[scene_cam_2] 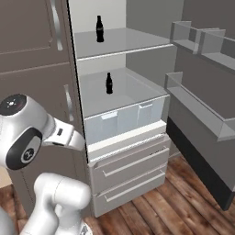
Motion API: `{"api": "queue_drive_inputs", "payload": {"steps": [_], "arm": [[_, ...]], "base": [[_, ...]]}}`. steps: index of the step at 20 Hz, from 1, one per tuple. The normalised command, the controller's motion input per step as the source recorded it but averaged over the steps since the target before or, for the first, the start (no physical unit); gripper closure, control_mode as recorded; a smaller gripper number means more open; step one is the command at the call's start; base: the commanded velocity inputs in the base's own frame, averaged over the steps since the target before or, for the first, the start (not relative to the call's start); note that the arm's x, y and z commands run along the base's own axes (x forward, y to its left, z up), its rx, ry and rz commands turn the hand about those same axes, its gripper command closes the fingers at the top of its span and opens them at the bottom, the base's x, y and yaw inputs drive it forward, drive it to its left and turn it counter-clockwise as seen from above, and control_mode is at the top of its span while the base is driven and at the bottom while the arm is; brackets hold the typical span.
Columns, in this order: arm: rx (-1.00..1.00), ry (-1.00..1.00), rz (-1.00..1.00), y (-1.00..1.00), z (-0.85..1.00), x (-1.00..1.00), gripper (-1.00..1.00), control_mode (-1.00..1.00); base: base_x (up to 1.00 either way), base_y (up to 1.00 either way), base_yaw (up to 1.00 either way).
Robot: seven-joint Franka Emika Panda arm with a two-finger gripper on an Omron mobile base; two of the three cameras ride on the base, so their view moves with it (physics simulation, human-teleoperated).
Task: Open the fridge, grab two sodas, and place both sodas inside the bowl with ice on the dining counter.
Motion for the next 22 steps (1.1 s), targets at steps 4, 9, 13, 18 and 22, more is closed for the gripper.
{"api": "queue_drive_inputs", "payload": {"steps": [4,9,13,18,22], "arm": [[-0.03,0.00,0.00,0.00,-0.05,0.00,-1.00,1.00],[0.00,0.00,0.00,0.00,0.00,0.00,-1.00,1.00],[0.00,0.00,0.00,0.00,0.00,0.00,-1.00,1.00],[0.00,0.00,0.00,0.00,0.00,0.00,-1.00,1.00],[0.00,0.00,0.00,0.00,0.00,0.00,-1.00,1.00]], "base": [[0.00,-0.04,0.01],[0.09,-0.34,0.14],[0.17,-0.32,0.22],[0.09,-0.49,0.26],[0.11,-0.64,0.26]]}}
